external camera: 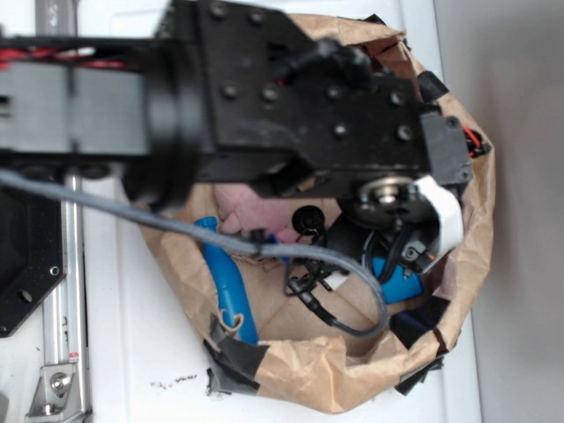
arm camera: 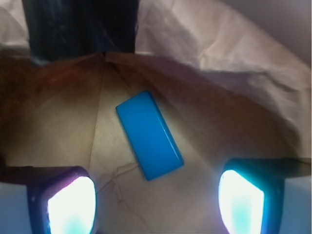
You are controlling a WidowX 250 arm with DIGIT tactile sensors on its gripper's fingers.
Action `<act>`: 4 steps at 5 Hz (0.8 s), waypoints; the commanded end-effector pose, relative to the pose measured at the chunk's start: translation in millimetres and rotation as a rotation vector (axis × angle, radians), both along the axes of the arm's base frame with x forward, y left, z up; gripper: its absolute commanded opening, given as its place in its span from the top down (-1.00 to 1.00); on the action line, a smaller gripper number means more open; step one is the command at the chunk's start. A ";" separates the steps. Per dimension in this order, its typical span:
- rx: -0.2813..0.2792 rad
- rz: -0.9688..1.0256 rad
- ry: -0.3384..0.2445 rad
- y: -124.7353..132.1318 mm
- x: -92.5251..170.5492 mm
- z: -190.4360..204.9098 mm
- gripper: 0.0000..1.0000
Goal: Grab the blue block.
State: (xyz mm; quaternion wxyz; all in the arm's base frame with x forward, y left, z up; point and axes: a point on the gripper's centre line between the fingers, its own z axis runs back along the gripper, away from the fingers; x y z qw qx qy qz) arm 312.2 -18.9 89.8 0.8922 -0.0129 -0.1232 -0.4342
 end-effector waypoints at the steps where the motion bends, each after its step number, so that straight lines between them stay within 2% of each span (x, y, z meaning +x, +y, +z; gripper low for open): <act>1: -0.009 -0.040 -0.038 -23.9 1.2 -36.7 -1.00; 2: 0.001 -0.058 -0.083 -37.1 2.1 -55.2 -1.00; 3: 0.002 -0.053 -0.104 -44.1 13.5 -62.3 -1.00; 4: -0.023 -0.029 -0.082 -46.1 23.9 -63.6 -1.00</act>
